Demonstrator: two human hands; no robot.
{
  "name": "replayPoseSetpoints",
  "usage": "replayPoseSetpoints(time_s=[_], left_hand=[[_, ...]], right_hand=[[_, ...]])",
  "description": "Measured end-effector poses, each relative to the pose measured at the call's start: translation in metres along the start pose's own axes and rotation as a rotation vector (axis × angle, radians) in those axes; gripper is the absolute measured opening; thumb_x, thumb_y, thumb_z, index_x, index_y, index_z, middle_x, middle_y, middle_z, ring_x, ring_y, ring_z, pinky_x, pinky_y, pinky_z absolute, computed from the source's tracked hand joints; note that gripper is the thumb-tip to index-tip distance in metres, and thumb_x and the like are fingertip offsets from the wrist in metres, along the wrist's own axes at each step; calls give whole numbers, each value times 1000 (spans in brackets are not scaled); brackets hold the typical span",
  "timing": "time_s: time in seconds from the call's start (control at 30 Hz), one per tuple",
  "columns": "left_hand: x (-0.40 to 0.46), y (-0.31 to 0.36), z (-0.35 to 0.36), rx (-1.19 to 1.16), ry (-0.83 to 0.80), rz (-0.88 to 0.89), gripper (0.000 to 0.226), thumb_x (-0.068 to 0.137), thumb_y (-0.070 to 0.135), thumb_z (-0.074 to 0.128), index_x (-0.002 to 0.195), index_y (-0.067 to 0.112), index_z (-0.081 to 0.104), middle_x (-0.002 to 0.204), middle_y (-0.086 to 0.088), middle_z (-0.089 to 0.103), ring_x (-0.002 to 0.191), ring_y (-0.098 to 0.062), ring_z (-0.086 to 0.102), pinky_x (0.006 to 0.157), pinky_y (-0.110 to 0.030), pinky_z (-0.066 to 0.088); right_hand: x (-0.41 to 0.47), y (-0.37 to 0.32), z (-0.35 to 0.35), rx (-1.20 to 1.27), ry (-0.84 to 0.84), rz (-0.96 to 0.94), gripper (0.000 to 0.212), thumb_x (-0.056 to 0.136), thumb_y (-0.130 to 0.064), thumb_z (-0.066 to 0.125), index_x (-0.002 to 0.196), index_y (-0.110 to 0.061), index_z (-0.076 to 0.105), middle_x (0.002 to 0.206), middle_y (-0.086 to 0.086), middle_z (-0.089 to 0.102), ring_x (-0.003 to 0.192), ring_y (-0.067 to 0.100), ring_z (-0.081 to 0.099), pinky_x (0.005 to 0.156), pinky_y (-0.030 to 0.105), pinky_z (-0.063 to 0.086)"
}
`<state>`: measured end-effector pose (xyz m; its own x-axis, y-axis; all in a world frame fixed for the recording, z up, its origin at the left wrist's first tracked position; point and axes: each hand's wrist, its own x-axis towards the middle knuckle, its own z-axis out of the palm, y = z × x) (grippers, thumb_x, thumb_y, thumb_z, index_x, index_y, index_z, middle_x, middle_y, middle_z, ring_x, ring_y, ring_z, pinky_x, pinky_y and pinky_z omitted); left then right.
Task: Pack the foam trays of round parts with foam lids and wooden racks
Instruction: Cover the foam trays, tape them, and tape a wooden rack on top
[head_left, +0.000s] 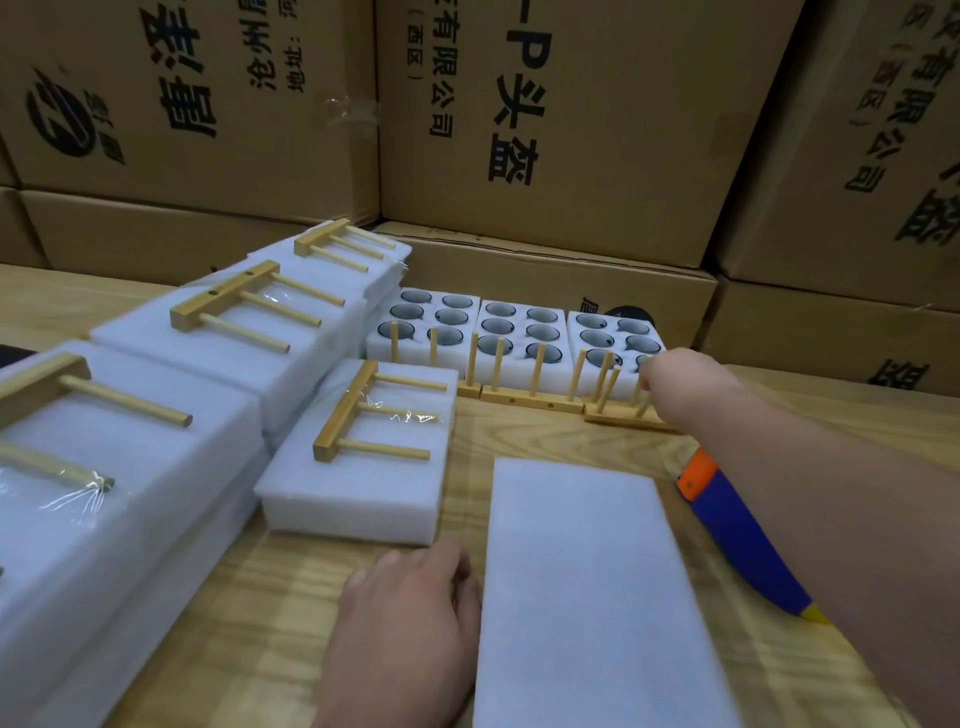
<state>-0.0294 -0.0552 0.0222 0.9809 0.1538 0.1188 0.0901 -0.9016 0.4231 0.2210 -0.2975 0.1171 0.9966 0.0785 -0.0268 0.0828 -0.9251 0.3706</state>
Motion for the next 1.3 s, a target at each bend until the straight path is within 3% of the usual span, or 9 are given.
replayPoseSetpoints(time_s=[0.23,0.4,0.5,0.57,0.63,0.73,0.97,1.13,1.3], left_hand=[[-3,-2,4,-13,25,-8,19,96,48,36,100,35,49,96,16,63,96,-12,49,91,-34,37],[-3,-1,5,3,32,-11,19,97,47,36,100,35,51,98,15,65,97,-14,51,87,-34,37],[-5,0,4,-5,43,-7,18,97,45,36,97,35,51,93,15,64,95,-14,51,88,-35,39],[-6,1,2,-22,57,-8,19,97,44,37,96,34,52,86,13,62,92,-15,51,89,-36,41],[-7,2,1,-27,60,-11,19,97,44,38,97,34,54,84,11,61,92,-15,52,89,-36,41],[-7,4,1,-29,66,-14,18,96,44,40,100,34,56,83,10,61,91,-17,52,87,-36,41],[-7,3,0,-25,73,3,17,95,42,43,101,35,57,81,12,60,85,-15,48,82,-35,40],[-11,6,-2,-74,108,-34,16,94,40,47,103,37,60,71,17,41,69,-5,33,76,-33,36],[-10,5,-2,-59,106,-30,15,94,41,50,104,36,60,70,17,37,72,-11,32,77,-33,33]], right_hand=[[-33,11,-28,71,370,-27,28,97,-15,51,112,-31,68,98,-4,66,88,24,59,79,34,42],[-87,11,-51,759,505,-8,15,98,-27,64,108,-27,75,91,-12,70,88,18,64,74,39,57],[-132,3,-50,1163,549,38,4,91,-31,74,92,-32,77,74,-10,71,72,10,66,54,24,50],[-160,-5,-41,1430,487,74,4,89,-28,76,88,-32,78,75,-11,75,69,5,69,52,21,53],[-181,-13,-28,1625,386,67,8,90,-24,76,86,-29,80,80,-7,78,66,4,70,63,31,55],[-196,-24,-15,1745,302,43,12,91,-21,75,84,-29,80,82,0,79,65,7,69,69,34,52],[-200,-19,-14,1720,176,-72,9,92,-21,74,85,-26,78,86,4,79,69,9,69,68,33,50],[-194,-22,-10,1673,-22,-180,13,90,-19,75,79,-26,79,88,8,79,71,10,69,70,33,49],[-188,-23,-9,1592,-143,-276,11,88,-24,76,80,-30,79,91,6,80,72,8,69,68,30,48]])
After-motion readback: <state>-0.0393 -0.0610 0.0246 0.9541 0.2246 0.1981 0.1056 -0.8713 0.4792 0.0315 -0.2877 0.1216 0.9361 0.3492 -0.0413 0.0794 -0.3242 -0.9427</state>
